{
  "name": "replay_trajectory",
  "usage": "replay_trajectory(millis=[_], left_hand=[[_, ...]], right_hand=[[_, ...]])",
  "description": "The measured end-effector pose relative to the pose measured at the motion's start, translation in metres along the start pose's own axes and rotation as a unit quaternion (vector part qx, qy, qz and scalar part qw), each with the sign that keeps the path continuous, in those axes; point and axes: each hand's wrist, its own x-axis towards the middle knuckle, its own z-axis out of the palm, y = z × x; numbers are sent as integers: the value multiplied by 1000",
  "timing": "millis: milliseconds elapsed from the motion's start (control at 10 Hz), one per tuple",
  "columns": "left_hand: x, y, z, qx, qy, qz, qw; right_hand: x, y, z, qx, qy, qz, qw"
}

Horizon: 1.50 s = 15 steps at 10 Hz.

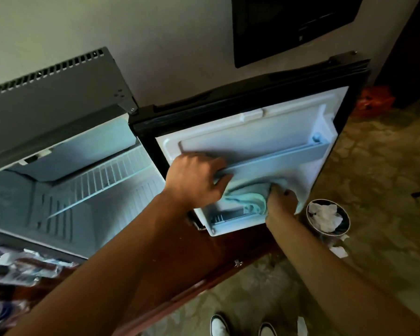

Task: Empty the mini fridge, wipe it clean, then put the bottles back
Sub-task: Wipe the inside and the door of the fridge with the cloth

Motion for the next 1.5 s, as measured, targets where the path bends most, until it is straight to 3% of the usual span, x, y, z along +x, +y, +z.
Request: replay_trajectory(millis=[100, 200, 300, 400, 500, 700, 1000, 1100, 1300, 1500], left_hand=[[0, 2, -1, 22, -8, -5, 1000], [2, 6, 0, 40, -46, -37, 997], [11, 19, 3, 3, -57, -62, 996], [34, 43, 10, -55, -60, -54, 995], [61, 62, 21, -66, -70, -66, 993], [65, 58, 37, -117, -43, -109, 986], [62, 59, 42, -115, -37, -111, 986], [61, 58, 41, -116, -40, -100, 987], [61, 56, 42, -103, -47, -96, 989], [62, 57, 44, -106, -36, -97, 989]], right_hand=[[8, 6, -3, 42, -29, 65, 997], [12, 2, -2, 140, 30, 114, 983], [8, -17, -7, 141, -15, 124, 982], [8, -29, -10, 121, -49, 61, 990], [5, -52, -14, 181, -12, -12, 983], [8, -65, -13, 171, 63, -97, 978], [39, -26, -16, 192, 64, 49, 978], [45, -8, -24, 137, 32, 90, 986], [43, -17, -28, 134, -28, 104, 985], [30, -47, -15, 192, 1, 29, 981]])
